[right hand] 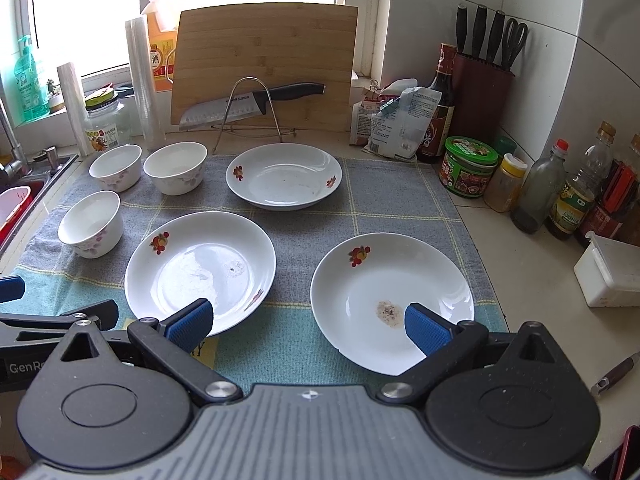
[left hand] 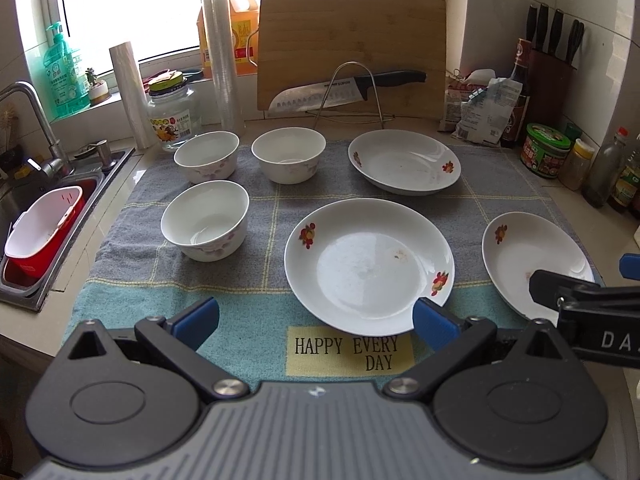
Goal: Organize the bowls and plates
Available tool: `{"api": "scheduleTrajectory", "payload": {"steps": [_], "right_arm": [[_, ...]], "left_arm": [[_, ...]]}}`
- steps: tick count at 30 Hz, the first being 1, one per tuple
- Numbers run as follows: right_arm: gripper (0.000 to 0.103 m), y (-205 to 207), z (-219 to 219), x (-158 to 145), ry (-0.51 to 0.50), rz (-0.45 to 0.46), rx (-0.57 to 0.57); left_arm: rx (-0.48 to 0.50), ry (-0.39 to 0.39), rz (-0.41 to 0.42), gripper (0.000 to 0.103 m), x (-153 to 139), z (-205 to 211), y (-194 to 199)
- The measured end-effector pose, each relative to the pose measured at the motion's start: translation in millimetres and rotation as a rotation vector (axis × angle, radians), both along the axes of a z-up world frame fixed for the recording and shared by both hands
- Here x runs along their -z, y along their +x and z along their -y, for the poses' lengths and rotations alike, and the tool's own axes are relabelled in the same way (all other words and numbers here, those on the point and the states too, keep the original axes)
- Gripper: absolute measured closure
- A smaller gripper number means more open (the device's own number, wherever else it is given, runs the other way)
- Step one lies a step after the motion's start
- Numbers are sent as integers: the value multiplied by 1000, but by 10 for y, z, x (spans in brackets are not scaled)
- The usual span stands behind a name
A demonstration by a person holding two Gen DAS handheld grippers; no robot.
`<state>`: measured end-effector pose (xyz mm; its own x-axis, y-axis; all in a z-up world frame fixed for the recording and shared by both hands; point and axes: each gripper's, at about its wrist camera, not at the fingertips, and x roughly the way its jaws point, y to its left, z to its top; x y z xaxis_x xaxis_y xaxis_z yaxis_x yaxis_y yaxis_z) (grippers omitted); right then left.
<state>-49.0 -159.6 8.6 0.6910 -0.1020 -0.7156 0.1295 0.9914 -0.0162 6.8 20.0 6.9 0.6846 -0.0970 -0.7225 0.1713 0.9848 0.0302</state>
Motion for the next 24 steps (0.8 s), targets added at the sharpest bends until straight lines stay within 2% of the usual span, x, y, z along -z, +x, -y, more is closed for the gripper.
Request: {"api": "scheduleTrajectory", "payload": {"steps": [9, 15, 21, 24], "right_arm": [[0, -57, 2, -58, 5, 73, -15], [0, -122, -12, -44, -36, 99, -1], [0, -188, 69, 4, -31, 117, 11], [0, -181, 177, 50, -25, 108, 14]], "left_arm": [[149, -58, 86, 1, -13, -63, 22], [257, -106, 90, 1, 79, -88, 72], [383, -154, 75, 1, 179, -22, 82], [424, -122, 68, 1, 234, 103, 75]]}}
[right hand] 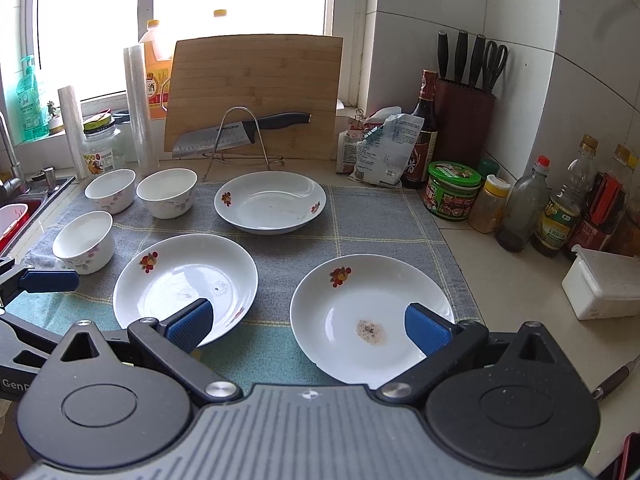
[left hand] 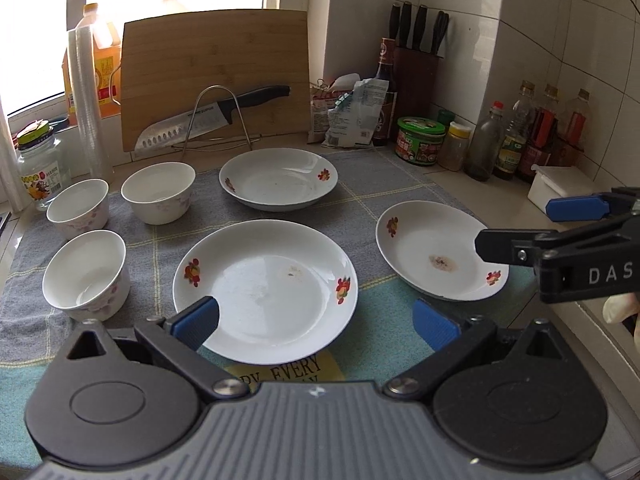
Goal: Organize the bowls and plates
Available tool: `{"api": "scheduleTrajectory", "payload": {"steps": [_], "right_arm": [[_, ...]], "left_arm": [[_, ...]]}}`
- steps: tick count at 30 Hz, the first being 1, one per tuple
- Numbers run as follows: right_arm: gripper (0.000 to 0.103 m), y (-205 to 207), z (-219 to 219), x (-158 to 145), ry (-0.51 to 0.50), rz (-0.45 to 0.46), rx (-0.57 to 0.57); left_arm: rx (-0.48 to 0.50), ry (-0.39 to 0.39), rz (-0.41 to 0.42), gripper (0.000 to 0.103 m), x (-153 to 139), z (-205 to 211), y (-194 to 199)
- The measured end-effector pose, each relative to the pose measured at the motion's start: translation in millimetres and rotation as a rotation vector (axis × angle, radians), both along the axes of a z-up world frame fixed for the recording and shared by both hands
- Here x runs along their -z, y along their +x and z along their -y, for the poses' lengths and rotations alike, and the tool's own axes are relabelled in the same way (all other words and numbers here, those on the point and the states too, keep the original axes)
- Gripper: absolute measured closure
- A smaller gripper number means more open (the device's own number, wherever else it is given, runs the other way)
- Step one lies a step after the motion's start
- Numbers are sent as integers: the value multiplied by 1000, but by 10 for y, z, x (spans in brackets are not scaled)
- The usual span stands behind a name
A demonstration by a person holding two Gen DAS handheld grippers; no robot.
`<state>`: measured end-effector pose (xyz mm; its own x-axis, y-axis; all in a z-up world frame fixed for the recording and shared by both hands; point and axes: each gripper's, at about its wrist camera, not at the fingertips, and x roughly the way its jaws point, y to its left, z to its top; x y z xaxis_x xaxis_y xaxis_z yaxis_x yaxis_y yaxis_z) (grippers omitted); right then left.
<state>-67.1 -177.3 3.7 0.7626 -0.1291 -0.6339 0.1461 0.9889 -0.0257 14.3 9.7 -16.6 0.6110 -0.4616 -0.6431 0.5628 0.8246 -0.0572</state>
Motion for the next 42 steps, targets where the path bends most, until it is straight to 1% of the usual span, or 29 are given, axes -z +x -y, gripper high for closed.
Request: {"api": "scheduleTrajectory", "payload": {"steps": [2, 10, 12, 16, 20, 22, 26, 30, 31, 38, 42], "right_arm": [[0, 11, 80, 36, 11, 0, -1], [0, 139, 541, 199, 32, -10, 18], [0, 175, 672, 228, 40, -10, 23], [0, 283, 927, 302, 58, -26, 21], [0, 385, 1110, 396, 57, -45, 4], [0, 437, 1199, 454, 61, -56, -8], [0, 536, 1363, 604, 103, -78, -39], [0, 642, 1478, 769, 145, -98, -75], [0, 664, 1500, 803, 154, -101, -86], [0, 920, 1686, 1048, 196, -165, -152], [0, 1041, 1762, 1135, 221, -195, -208]], "left_arm": [[25, 20, 8, 1, 39, 96, -19], [120, 100, -13, 1, 295, 666, -28], [150, 101, -11, 1, 344, 797, -28], [191, 130, -9, 1, 502, 1074, -24], [225, 139, -51, 1, 694, 1254, -5], [243, 150, -49, 1, 787, 1346, -13], [240, 139, -71, 1, 936, 1456, 56], [241, 133, -68, 1, 1048, 1531, 141], [238, 131, -55, 1, 1065, 1546, 152], [240, 111, -36, 0, 1080, 1606, 259], [238, 97, -18, 0, 1097, 1602, 269]]}}
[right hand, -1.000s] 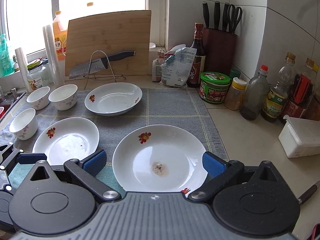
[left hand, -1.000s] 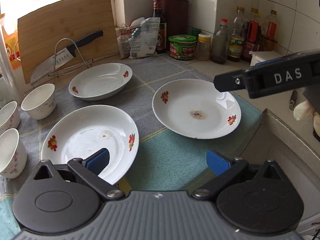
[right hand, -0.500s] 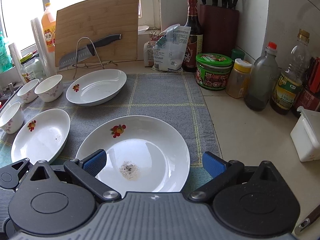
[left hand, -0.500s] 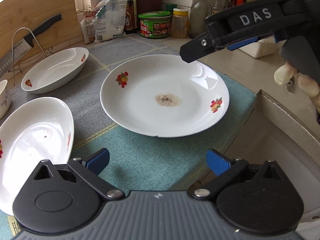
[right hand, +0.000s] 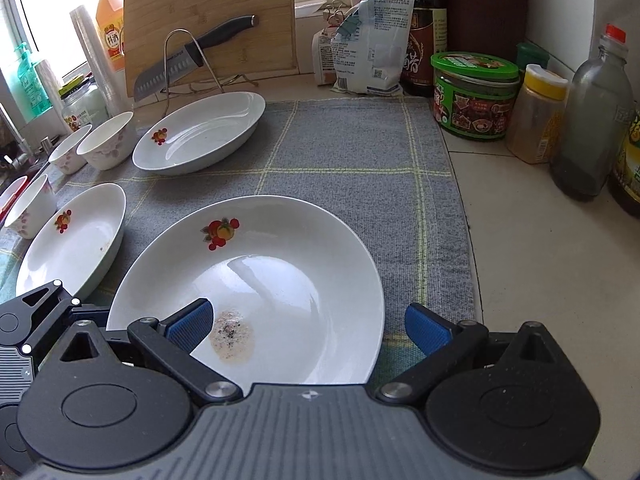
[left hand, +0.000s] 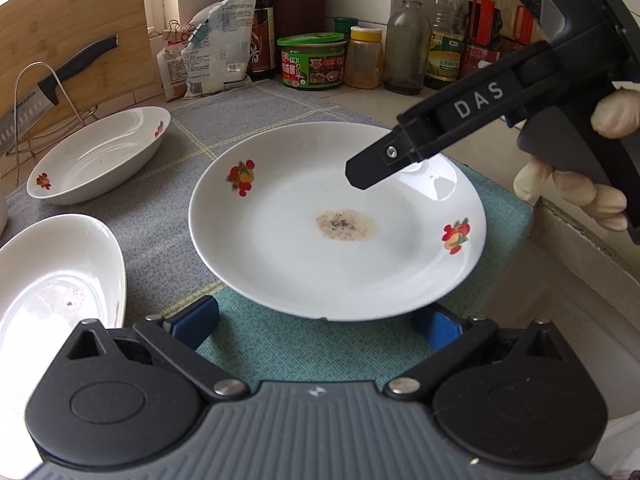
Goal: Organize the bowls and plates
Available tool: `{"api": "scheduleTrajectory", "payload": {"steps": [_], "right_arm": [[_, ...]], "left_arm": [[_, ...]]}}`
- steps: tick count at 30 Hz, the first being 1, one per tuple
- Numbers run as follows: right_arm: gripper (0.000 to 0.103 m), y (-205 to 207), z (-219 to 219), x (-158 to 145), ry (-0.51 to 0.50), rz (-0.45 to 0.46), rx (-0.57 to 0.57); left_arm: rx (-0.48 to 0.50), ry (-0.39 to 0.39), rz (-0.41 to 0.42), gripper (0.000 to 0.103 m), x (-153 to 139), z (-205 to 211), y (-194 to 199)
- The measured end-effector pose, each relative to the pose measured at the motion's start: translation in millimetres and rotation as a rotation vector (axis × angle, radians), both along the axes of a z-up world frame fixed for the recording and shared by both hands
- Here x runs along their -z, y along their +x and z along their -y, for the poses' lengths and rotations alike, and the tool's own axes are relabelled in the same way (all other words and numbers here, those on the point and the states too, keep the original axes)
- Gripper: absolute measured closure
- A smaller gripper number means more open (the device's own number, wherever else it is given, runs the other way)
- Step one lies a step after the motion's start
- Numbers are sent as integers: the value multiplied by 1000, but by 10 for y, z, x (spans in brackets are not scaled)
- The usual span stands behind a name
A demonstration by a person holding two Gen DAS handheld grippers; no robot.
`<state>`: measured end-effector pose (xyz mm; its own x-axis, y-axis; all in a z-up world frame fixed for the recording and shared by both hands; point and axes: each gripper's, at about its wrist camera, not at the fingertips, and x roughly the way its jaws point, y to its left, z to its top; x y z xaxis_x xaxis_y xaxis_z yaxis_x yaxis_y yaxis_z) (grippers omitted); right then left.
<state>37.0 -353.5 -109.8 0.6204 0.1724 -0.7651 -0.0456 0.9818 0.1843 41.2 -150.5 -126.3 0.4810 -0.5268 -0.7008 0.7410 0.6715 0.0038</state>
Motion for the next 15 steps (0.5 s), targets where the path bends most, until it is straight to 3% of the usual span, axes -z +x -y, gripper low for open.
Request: {"api": "scheduleTrajectory", "payload": {"steps": [8, 15], "right_arm": [[0, 242, 73, 141, 57, -66, -124], [0, 328, 59, 130, 19, -92, -222]], "left_arm": [[24, -29, 26, 0, 26, -26, 16], [38, -23, 23, 0, 25, -22, 34]]}}
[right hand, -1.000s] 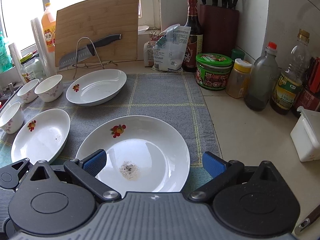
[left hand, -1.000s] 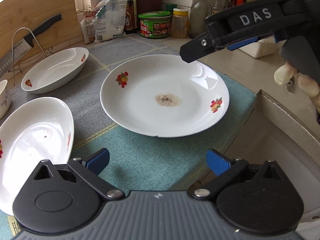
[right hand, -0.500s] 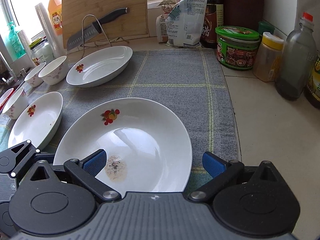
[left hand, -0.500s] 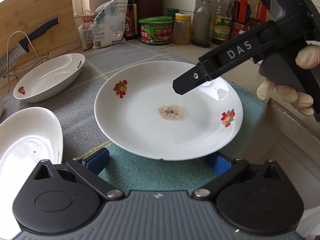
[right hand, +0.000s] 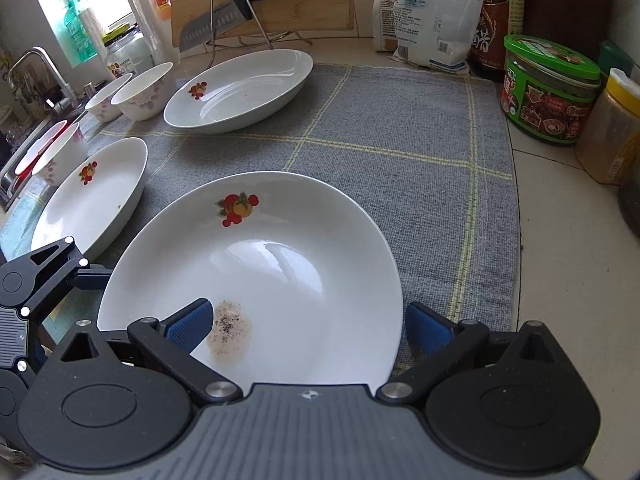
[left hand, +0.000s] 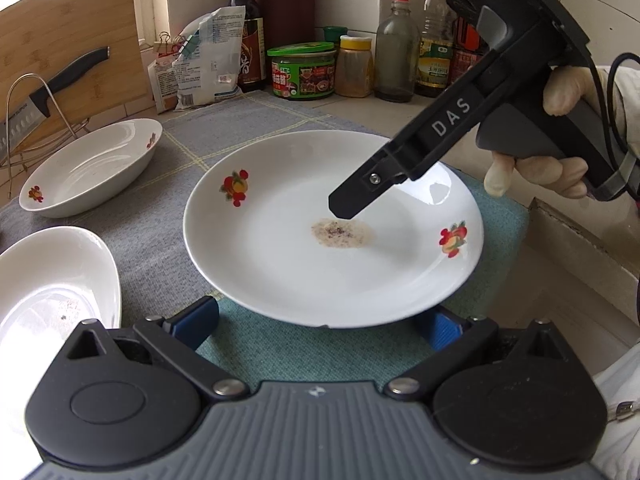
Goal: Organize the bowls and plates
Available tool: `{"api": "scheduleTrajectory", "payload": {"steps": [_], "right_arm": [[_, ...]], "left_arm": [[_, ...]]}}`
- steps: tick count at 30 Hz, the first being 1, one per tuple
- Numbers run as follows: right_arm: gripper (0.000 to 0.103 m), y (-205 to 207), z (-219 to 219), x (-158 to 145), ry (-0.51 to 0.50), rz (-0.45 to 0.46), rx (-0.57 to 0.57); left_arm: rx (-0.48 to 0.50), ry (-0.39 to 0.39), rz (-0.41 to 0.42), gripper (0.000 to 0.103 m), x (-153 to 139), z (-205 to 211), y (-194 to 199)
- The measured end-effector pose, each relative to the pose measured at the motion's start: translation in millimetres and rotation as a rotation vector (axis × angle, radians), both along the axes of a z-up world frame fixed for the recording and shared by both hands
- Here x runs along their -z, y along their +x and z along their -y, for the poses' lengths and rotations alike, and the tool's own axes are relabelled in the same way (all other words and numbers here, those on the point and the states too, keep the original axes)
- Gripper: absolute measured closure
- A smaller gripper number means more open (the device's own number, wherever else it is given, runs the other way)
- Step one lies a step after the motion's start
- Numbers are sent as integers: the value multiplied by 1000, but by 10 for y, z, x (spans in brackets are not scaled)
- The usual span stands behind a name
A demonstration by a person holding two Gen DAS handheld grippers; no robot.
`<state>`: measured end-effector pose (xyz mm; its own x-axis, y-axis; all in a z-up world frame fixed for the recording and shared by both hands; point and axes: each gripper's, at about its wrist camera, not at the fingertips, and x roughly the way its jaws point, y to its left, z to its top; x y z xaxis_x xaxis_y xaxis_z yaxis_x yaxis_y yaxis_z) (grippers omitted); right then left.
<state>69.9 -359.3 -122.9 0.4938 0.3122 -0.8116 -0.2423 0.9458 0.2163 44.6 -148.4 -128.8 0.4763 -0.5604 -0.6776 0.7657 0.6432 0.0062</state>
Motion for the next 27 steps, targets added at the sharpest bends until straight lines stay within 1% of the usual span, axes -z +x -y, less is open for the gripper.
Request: {"api": "scheduleTrajectory", "payload": {"steps": [4, 8, 12, 17, 21, 27], "right_arm": [[0, 54, 31, -13, 17, -9, -38], [0, 178, 117, -22, 91, -23, -71], [0, 258, 115, -22, 129, -29, -112], [6, 304, 84, -34, 131, -26, -147], [6, 315, 85, -36, 128, -30, -157], [6, 325, 99, -40, 131, -38, -154]], "left_arm": [[17, -1, 3, 0, 4, -6, 1], [34, -2, 4, 0, -1, -3, 20], [51, 1, 7, 0, -4, 2, 41], [67, 21, 29, 0, -17, 30, 19], [73, 28, 36, 1, -32, 55, 13], [68, 34, 17, 2, -62, 85, 21]]}}
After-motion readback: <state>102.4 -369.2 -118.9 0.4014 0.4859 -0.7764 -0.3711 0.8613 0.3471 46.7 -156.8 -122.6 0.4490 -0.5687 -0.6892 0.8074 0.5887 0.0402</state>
